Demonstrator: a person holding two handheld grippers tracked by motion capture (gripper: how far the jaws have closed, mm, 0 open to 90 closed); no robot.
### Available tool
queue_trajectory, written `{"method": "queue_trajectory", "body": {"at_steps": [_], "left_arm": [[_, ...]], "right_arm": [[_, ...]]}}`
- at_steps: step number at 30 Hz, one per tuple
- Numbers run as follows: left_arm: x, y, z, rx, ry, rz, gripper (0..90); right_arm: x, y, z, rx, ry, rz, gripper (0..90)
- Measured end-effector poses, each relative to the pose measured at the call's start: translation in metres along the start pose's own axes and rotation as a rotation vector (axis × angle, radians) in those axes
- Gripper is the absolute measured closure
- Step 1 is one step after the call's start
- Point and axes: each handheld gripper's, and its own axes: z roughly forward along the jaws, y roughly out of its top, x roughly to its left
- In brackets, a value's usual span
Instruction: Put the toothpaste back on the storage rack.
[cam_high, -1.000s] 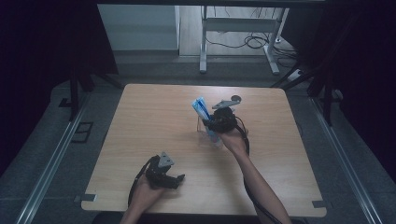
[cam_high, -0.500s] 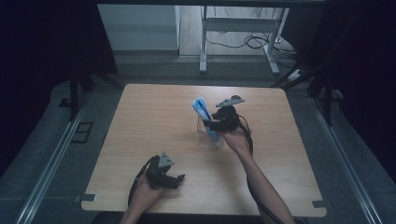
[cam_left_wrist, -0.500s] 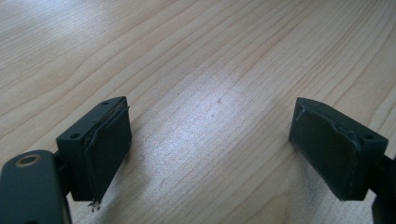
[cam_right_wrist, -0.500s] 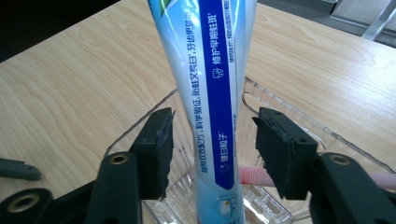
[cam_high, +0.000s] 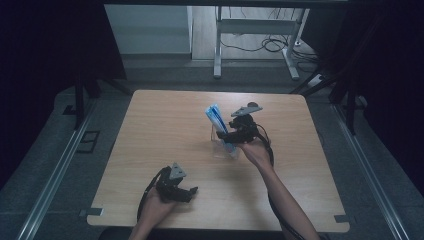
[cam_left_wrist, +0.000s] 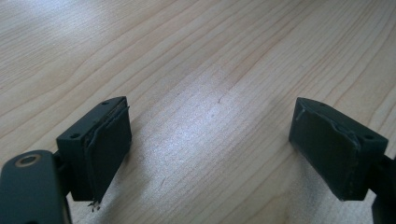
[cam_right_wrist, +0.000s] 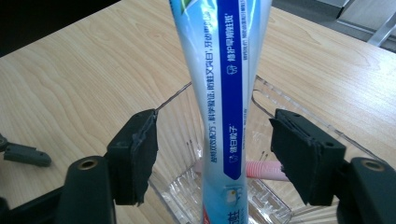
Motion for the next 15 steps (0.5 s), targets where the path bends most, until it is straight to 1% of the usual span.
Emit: {"method": "queue_trajectory", "body": {"at_steps": [4,15], "left_arm": [[0.000,0.000,0.000,0.000,0.000,0.000,13.0],[0.000,0.000,0.000,0.001,0.000,0.001,13.0]], "right_arm": [[0.002,0.001,-0.003,-0.002,0.001,-0.015,25.9],[0.005,-0.001,-0.012,0.001,0.018,-0.030,20.2]]}}
